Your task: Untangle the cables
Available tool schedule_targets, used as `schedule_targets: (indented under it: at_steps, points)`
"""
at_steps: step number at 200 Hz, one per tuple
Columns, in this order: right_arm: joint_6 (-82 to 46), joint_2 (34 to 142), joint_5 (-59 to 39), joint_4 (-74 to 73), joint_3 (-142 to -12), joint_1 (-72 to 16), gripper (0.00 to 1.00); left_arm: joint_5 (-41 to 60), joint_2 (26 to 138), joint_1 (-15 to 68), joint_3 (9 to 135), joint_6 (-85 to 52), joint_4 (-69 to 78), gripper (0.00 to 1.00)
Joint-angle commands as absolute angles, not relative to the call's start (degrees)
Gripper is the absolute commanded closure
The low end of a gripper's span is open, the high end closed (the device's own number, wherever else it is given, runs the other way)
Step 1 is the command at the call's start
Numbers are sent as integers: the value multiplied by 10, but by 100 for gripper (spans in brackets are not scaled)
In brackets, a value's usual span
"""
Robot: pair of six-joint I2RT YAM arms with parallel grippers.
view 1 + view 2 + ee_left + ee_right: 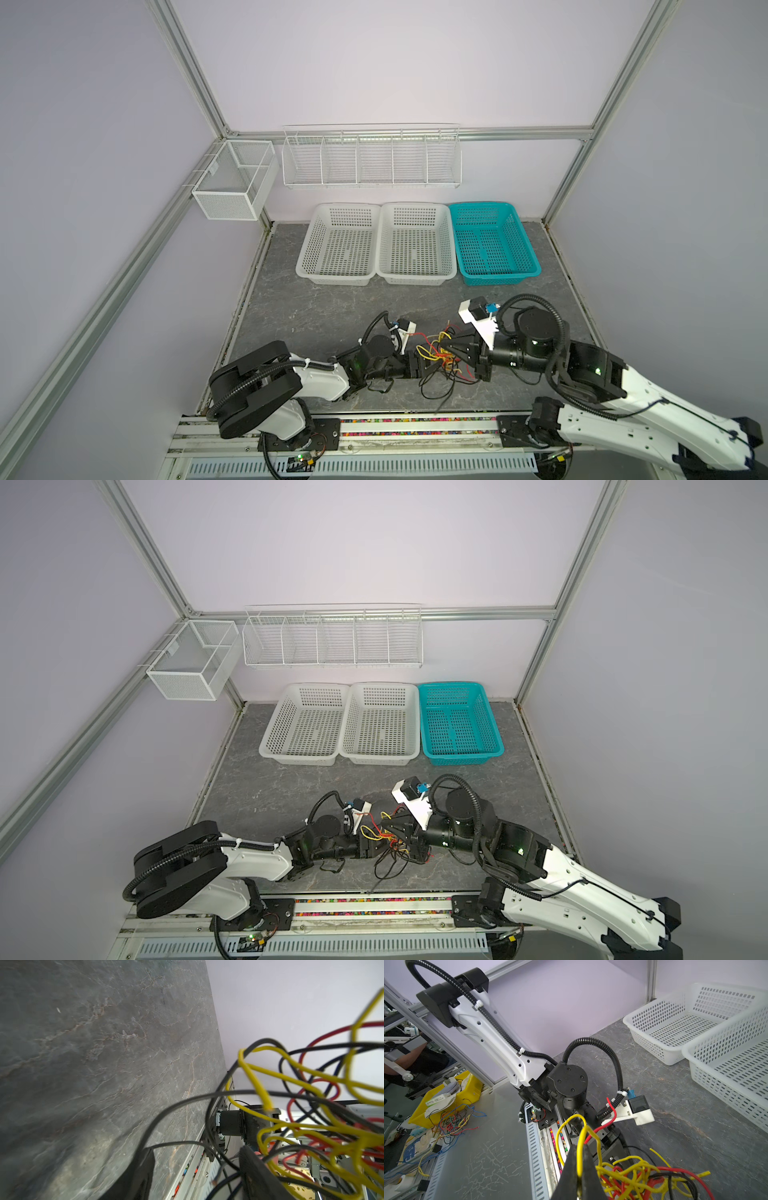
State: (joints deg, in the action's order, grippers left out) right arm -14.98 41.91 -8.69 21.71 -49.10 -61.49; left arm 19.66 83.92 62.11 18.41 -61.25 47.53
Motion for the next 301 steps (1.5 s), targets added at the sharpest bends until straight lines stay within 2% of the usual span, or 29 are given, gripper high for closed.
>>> schedule_targets:
  at_steps: [1, 32, 66, 89, 120, 126, 150, 202, 236, 271, 282, 301]
  points:
    - [-157, 413, -102, 158, -466, -608, 94, 217, 848, 621, 173, -637, 553, 32]
    - [-171, 411, -106, 137, -452, -600, 94, 241, 881, 621, 167, -658, 650, 29]
    - [-193, 407, -112, 113, -443, -586, 94, 264, 967, 621, 159, -702, 809, 30]
    - [-208, 406, -85, 127, -449, -577, 94, 274, 986, 620, 167, -705, 811, 33]
    - [-227, 403, -78, 128, -443, -567, 94, 252, 941, 618, 153, -680, 783, 37]
    - [-231, 404, -79, 126, -441, -566, 94, 254, 931, 618, 158, -673, 762, 39]
    - [-239, 407, -80, 118, -439, -565, 94, 268, 918, 620, 170, -661, 726, 60]
    - [-237, 389, -65, 133, -447, -561, 94, 270, 928, 618, 161, -665, 751, 80]
    - [-244, 352, 5, 171, -432, -556, 94, 274, 902, 596, 139, -665, 739, 98]
    - [-288, 287, 156, 233, -398, -545, 94, 285, 806, 559, 128, -636, 593, 100]
    - [-311, 264, 217, 269, -392, -542, 94, 282, 753, 555, 139, -600, 493, 100]
    - [-353, 230, 307, 336, -386, -535, 94, 238, 639, 555, 182, -531, 240, 100]
